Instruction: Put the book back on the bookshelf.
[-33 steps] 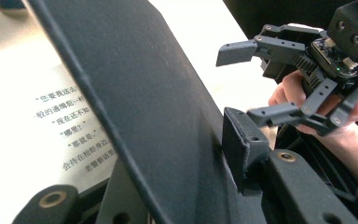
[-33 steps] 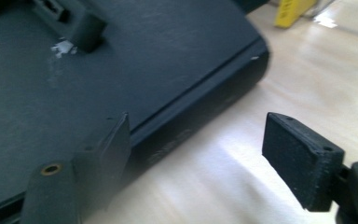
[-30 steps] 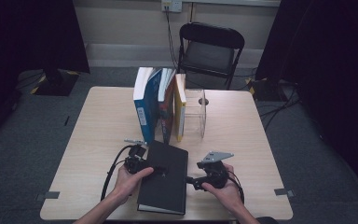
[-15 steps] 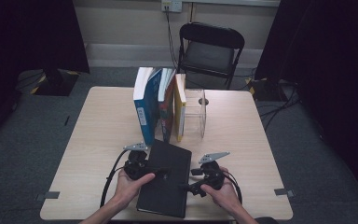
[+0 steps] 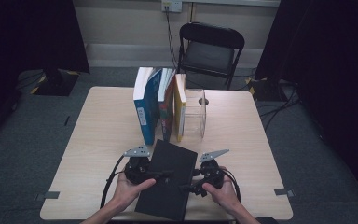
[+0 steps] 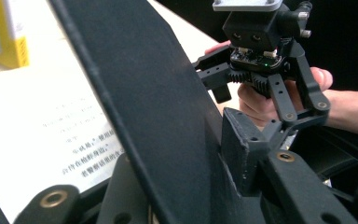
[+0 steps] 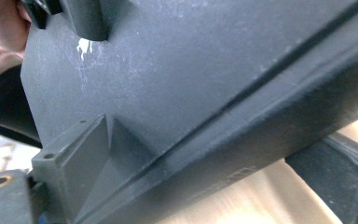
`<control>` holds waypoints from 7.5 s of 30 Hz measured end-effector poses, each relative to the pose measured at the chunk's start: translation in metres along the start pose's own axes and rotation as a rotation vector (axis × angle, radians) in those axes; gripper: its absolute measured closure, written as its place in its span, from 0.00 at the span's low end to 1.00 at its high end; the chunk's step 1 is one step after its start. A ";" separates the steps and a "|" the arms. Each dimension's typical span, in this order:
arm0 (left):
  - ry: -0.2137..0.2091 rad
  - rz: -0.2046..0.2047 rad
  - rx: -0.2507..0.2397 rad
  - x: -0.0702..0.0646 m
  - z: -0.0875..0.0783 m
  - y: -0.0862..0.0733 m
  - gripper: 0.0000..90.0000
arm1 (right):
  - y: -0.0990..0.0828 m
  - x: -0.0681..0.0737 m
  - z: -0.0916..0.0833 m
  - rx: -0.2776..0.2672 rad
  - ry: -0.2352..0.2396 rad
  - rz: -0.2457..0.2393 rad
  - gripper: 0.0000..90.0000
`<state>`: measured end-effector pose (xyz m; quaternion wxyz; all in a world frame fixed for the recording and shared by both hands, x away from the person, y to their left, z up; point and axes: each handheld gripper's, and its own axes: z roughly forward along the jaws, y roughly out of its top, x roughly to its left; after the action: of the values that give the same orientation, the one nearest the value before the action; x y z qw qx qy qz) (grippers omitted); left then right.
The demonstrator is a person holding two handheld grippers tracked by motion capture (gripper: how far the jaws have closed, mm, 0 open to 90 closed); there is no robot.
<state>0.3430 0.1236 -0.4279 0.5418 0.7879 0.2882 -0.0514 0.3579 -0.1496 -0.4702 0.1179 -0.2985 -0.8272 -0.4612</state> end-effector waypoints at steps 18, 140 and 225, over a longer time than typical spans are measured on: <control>0.013 0.156 -0.103 -0.023 -0.007 0.011 0.83 | 0.010 0.031 -0.044 -0.125 -0.241 -0.253 0.34; 0.758 -0.058 0.141 0.102 -0.056 -0.068 0.10 | 0.009 0.032 -0.101 -0.248 -0.481 -0.217 0.56; 0.719 -0.037 0.170 0.103 -0.051 -0.067 0.00 | 0.155 0.001 -0.087 0.250 -0.623 0.059 0.54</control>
<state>0.3820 0.2265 -0.5025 0.3374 0.7924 0.4693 0.1951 0.4440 -0.1607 -0.3145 -0.0914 -0.4321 -0.8647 -0.2392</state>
